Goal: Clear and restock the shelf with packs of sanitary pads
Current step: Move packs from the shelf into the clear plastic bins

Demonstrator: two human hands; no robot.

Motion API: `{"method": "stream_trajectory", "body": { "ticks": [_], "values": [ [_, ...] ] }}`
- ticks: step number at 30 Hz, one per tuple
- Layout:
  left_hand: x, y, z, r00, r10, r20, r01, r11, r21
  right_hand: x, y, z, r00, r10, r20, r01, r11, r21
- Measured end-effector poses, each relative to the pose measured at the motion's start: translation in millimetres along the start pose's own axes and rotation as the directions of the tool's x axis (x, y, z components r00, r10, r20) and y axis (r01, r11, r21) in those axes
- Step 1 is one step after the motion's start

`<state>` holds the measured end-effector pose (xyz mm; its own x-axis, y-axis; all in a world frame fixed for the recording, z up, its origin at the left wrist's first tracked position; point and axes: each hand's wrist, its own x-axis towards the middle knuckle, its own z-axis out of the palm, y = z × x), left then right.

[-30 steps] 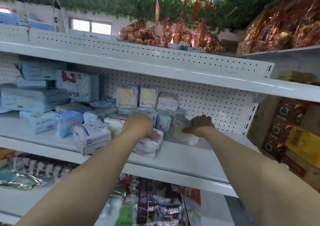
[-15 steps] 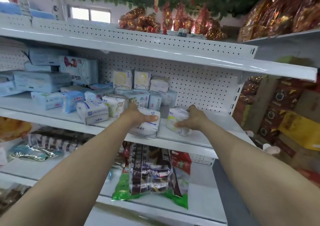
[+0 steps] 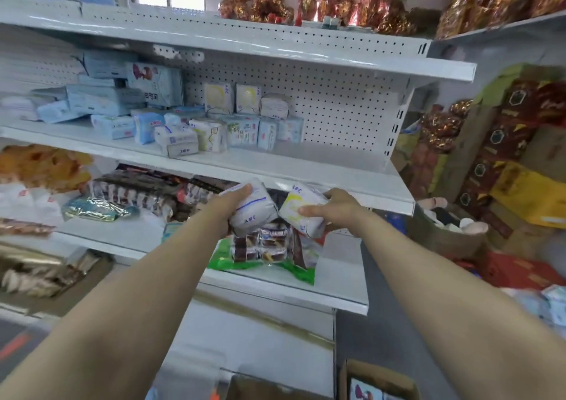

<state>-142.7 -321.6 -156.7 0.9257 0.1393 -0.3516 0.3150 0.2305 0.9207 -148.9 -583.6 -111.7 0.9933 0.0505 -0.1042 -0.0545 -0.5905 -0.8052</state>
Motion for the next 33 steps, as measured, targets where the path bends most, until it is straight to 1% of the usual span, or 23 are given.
{"method": "stream_trajectory", "body": {
  "ticks": [1,2,5,7,9,12,14,17,20,22,25,28,30,33],
  "values": [
    [-20,-7,-1,0.999,-0.039,-0.004,0.039,0.999,0.008,-5,11,5,0.999,0.022,0.026,-0.023,0.999,0.046],
    [-32,-15,-2,0.997,-0.071,0.025,0.071,0.997,0.014,-12,20,10,0.997,0.053,0.05,-0.057,0.995,0.088],
    [-44,-46,-13,0.987,-0.16,0.016,0.16,0.987,0.02,-30,44,26,0.98,0.143,0.136,-0.169,0.963,0.21],
    [-42,-69,-18,0.975,-0.223,0.017,0.222,0.974,0.047,-37,63,37,0.966,0.197,0.167,-0.235,0.939,0.251],
    [-39,-94,-20,0.961,-0.276,-0.001,0.276,0.961,0.029,-37,87,50,0.946,0.266,0.183,-0.31,0.909,0.278],
    [-31,-127,-21,0.93,-0.367,0.03,0.366,0.93,0.023,-32,122,71,0.904,0.372,0.209,-0.422,0.851,0.313],
    [-26,-141,-21,0.92,-0.39,0.042,0.388,0.92,0.054,-28,141,84,0.873,0.434,0.222,-0.487,0.805,0.339],
    [-14,-158,-22,0.897,-0.441,0.044,0.438,0.897,0.056,-16,166,104,0.821,0.501,0.272,-0.571,0.716,0.402],
    [8,-175,-32,0.865,-0.483,0.133,0.487,0.873,0.006,-4,182,128,0.782,0.543,0.305,-0.623,0.674,0.398],
    [26,-188,-43,0.839,-0.526,0.14,0.532,0.847,-0.005,0,188,145,0.765,0.563,0.314,-0.644,0.668,0.372],
    [45,-198,-60,0.806,-0.587,0.076,0.584,0.809,0.06,5,188,170,0.746,0.588,0.313,-0.666,0.66,0.348],
    [64,-208,-80,0.809,-0.587,0.028,0.58,0.806,0.122,7,189,193,0.741,0.604,0.294,-0.671,0.643,0.369],
    [77,-226,-98,0.799,-0.601,-0.004,0.598,0.794,0.109,11,193,214,0.719,0.627,0.299,-0.694,0.625,0.357],
    [75,-240,-117,0.766,-0.64,-0.064,0.643,0.765,0.04,10,200,245,0.677,0.659,0.327,-0.735,0.587,0.339]
  ]
}}
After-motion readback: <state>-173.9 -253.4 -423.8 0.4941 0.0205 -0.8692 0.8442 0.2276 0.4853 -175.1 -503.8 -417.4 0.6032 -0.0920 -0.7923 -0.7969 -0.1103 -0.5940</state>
